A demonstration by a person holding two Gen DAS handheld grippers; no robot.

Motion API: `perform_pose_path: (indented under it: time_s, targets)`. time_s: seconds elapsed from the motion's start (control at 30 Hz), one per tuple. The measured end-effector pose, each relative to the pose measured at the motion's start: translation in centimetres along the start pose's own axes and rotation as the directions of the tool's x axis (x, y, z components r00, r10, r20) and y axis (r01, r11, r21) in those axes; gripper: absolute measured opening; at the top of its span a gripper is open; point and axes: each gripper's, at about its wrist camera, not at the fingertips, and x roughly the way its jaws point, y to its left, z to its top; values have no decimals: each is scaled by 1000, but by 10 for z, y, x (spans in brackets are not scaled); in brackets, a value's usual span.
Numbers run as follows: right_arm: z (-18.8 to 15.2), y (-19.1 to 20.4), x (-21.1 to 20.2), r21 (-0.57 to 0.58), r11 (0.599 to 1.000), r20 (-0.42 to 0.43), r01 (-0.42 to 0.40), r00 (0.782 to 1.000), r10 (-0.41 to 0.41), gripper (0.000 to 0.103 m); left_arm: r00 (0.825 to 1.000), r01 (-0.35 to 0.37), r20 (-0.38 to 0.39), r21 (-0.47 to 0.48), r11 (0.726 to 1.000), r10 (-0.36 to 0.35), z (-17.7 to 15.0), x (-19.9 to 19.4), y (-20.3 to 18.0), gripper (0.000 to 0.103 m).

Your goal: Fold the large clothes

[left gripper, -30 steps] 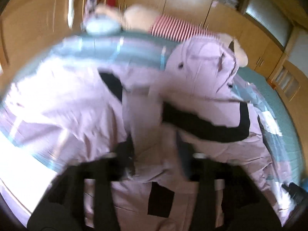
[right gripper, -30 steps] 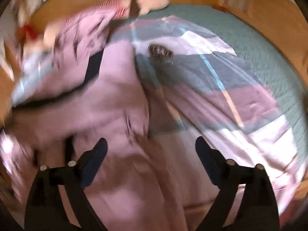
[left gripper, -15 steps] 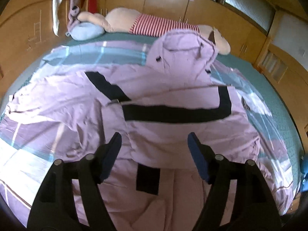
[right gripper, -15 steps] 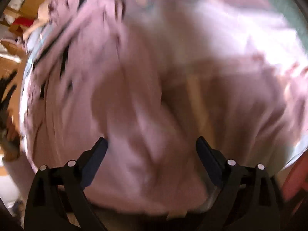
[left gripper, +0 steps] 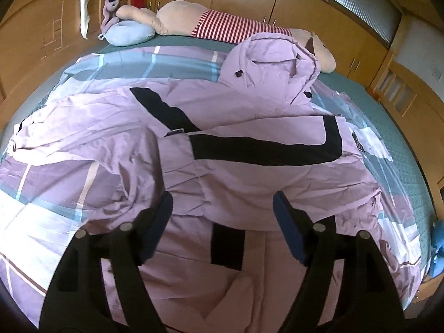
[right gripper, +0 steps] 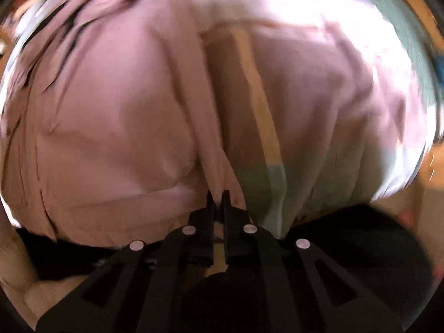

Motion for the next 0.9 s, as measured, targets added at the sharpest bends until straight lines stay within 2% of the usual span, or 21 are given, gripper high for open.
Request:
perform_pose_path:
  time_s: [0.07, 0.1, 0.13, 0.17, 0.2, 0.23, 0.27, 0.33, 0.37, 0.43, 0.47, 0.53, 0.6, 0.67, 0.7, 0.73, 0.77, 0.8, 0.83, 0.9]
  targets:
    - [10, 14, -22, -46, 997, 71, 62, 996, -59, 8, 1000, -12, -18, 11, 1000, 12, -1, 2, 1, 79]
    - [20, 22, -41, -53, 993, 132, 109, 986, -101, 21, 999, -18, -31, 14, 1000, 19, -1, 3, 1, 79]
    - [27, 27, -55, -49, 991, 181, 126, 977, -115, 54, 999, -23, -46, 18, 1000, 24, -1, 2, 2, 79]
    - [38, 34, -72, -41, 990, 237, 138, 963, -124, 71, 998, -27, -56, 22, 999, 28, -1, 1, 2, 82]
    - [50, 44, -90, -37, 991, 305, 128, 946, -111, 82, 997, -32, -65, 30, 999, 34, -1, -1, 2, 86]
    - [65, 59, -108, -57, 994, 386, 90, 921, -61, 82, 997, -36, -67, 48, 998, 40, -1, -4, 3, 87]
    - [74, 70, -113, -82, 994, 418, 77, 908, -35, 82, 997, -41, -64, 65, 997, 45, -2, -6, 4, 90]
    - [111, 118, -116, -167, 982, 453, 89, 892, -4, 82, 996, -61, -67, 95, 994, 67, -3, -5, 10, 92]
    - [121, 136, -114, -198, 976, 455, 86, 890, 13, 82, 994, -74, -74, 106, 992, 82, -2, -2, 16, 92]
    - [162, 189, -90, -275, 959, 448, 73, 892, 61, 82, 990, -94, -90, 103, 990, 104, 0, 5, 29, 92]
    - [170, 204, -81, -294, 953, 440, 77, 896, 64, 82, 989, -98, -107, 83, 992, 107, 2, 9, 39, 92]
    - [201, 254, -47, -323, 943, 402, 80, 914, 60, 82, 985, -81, -152, 9, 997, 82, 10, 17, 66, 92]
    - [223, 289, -13, -341, 929, 384, 143, 923, -1, 82, 984, -49, -172, -74, 996, 36, 23, 20, 98, 92]
    - [237, 309, 21, -355, 916, 355, 185, 933, -50, 82, 983, -62, -181, -131, 989, 38, 31, 23, 127, 93]
    - [244, 315, 37, -344, 917, 343, 201, 936, -77, 88, 981, -78, -191, -184, 980, 42, 36, 26, 153, 93]
    - [254, 316, 45, -294, 935, 353, 197, 932, -85, 94, 981, -80, -188, -235, 969, 35, 39, 29, 172, 93]
    - [257, 311, 46, -250, 952, 353, 175, 932, -78, 94, 982, -82, -185, -292, 953, 28, 40, 31, 191, 93]
    - [261, 307, 47, -226, 964, 332, 139, 941, -58, 94, 983, -81, -182, -356, 931, 17, 41, 33, 211, 93]
    - [262, 303, 45, -228, 967, 322, 118, 946, -40, 94, 986, -61, -166, -441, 896, -14, 40, 34, 236, 93]
    - [258, 294, 40, -257, 963, 308, 80, 951, 3, 94, 990, -10, -121, -541, 841, -66, 38, 36, 271, 93]
